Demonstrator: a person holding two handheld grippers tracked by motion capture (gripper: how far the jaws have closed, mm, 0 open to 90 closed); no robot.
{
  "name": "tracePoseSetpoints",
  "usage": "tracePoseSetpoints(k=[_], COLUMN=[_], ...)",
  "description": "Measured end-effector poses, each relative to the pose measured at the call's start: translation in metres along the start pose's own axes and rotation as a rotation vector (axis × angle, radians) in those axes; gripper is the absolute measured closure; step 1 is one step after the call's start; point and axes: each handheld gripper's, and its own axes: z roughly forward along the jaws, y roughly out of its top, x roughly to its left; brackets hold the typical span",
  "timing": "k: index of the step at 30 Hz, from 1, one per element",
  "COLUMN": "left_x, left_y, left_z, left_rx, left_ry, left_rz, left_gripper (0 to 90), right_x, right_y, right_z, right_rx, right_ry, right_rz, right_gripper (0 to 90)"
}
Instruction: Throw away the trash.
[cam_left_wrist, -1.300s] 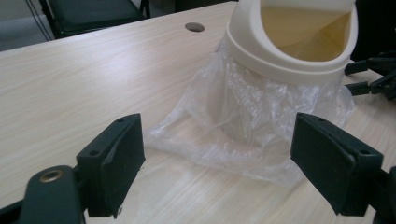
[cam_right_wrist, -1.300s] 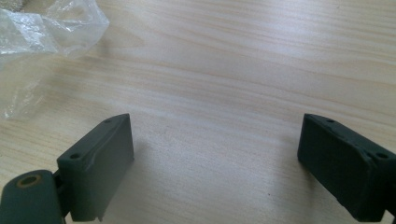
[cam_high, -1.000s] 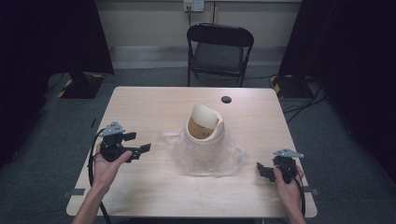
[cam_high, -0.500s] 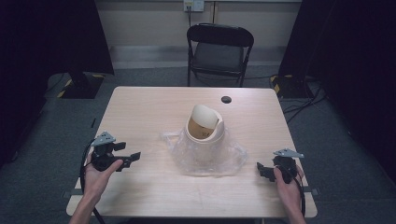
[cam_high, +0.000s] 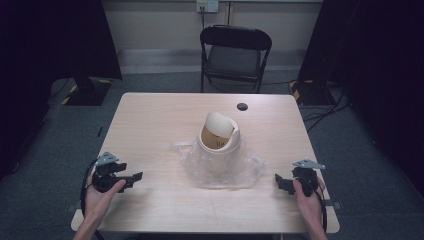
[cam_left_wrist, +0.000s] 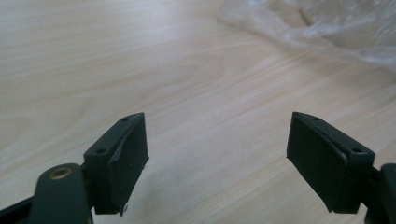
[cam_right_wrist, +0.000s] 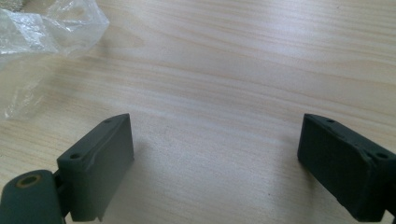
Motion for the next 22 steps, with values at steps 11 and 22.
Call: tracePoseSetpoints(k=[11, 22], left_x=[0.008, 0.011], left_y=[-0.022, -0.026], left_z=[0.016, 0.025], left_rx=[0.078, 0.024], left_ry=[0.119, 0.146], left_rz=[0.028, 0.048], left_gripper=[20.4, 11.7], right_x=[0.0, 0.0], right_y=[0.0, 0.0], right_z=[0.0, 0.0], right_rx=[0.0, 0.0], right_ry=[0.0, 0.0], right_rz=[0.0, 0.0], right_gripper=[9.7, 9.7])
